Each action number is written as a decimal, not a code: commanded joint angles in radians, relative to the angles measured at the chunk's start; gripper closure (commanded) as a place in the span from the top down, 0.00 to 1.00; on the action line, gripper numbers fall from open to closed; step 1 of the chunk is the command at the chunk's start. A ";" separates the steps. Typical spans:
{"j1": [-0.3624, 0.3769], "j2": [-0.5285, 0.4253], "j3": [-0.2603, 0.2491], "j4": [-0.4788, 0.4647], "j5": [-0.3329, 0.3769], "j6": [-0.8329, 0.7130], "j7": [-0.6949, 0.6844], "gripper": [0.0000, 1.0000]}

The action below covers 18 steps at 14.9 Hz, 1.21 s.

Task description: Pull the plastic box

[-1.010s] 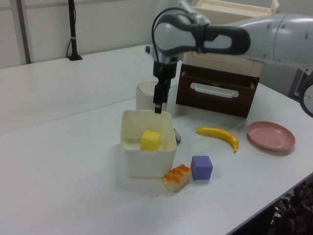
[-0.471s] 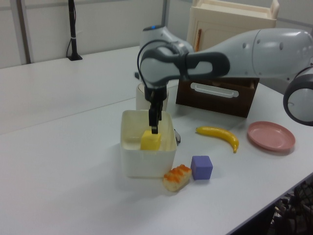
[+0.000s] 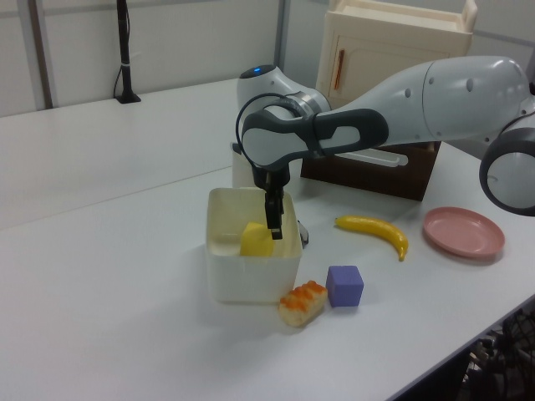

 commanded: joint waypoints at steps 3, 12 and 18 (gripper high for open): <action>-0.045 -0.031 -0.014 -0.033 -0.053 0.010 -0.105 1.00; -0.094 -0.029 -0.014 -0.012 -0.087 0.024 -0.136 1.00; -0.080 -0.099 -0.008 -0.004 -0.058 -0.043 -0.114 1.00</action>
